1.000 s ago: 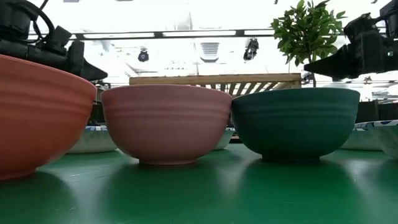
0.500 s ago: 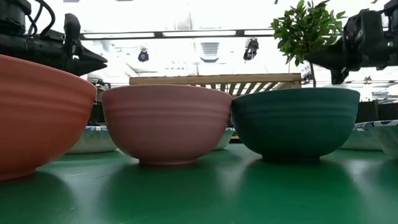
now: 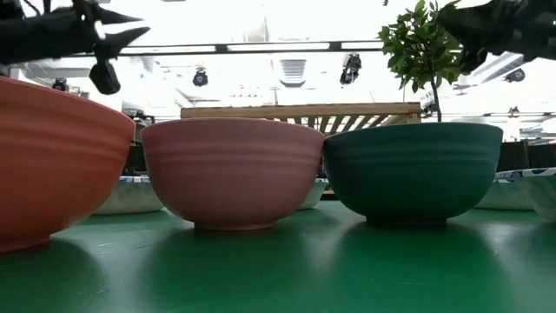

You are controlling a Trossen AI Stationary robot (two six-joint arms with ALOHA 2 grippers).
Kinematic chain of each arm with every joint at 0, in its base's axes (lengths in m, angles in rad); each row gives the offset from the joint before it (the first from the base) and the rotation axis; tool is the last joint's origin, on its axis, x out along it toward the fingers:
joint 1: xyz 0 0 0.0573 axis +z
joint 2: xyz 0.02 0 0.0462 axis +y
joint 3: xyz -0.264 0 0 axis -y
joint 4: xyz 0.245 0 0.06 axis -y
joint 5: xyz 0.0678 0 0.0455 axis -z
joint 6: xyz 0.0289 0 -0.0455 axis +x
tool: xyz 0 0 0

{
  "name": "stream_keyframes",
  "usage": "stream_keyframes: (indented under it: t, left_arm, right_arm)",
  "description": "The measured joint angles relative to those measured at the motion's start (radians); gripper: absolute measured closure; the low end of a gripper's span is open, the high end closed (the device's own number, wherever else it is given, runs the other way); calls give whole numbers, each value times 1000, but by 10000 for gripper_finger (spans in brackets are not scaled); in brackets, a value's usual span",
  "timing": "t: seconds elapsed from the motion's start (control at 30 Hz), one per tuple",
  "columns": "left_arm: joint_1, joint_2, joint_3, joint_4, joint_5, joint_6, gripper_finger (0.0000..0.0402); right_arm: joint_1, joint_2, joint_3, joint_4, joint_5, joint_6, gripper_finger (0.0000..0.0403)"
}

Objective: Place and stack bowls onto a shelf
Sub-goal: Put the white patterned bowl on the shelf

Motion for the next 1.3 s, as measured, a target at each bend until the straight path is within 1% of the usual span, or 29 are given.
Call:
stream_keyframes:
  t: [0.13, 0.23, 0.37, 0.57, 0.63, 0.7, 0.83, 0.93, 1.07, 1.2, 1.3]
  left_arm:
    - [-41, 109, 139, -159, 15, -2, 364]
    - [-85, 223, 278, -342, 30, -21, 364]
    - [-171, 388, 496, -709, 32, -91, 364]
    - [-320, 667, 814, -1315, 33, -254, 364]
    - [-372, 762, 898, -1456, 38, -263, 364]
    - [-415, 848, 966, -1557, 38, -255, 364]
    - [-456, 992, 1061, -1691, 47, -177, 359]
    - [-457, 1071, 1089, -1749, 78, -134, 343]
    - [-457, 1137, 1085, -1754, 110, -87, 309]
    - [-457, 1173, 1045, -1756, 109, -61, 266]
    - [-456, 1192, 1013, -1742, 90, -23, 244]
  right_arm:
    - [0, 26, 37, -2, -41, -13, 394]
    - [0, 43, 52, -11, -56, 3, 394]
    - [0, 47, 74, -32, -55, 30, 394]
    - [0, 48, 134, -157, -54, 24, 394]
    - [0, 47, 151, -197, -53, 24, 394]
    - [0, 47, 160, -225, -52, 24, 394]
    - [0, 47, 166, -241, -52, 24, 394]
    - [0, 47, 166, -242, -52, 24, 394]
    - [0, 47, 165, -242, -52, 24, 394]
    - [0, 47, 165, -242, -52, 24, 394]
    - [0, 47, 165, -242, -52, 24, 394]
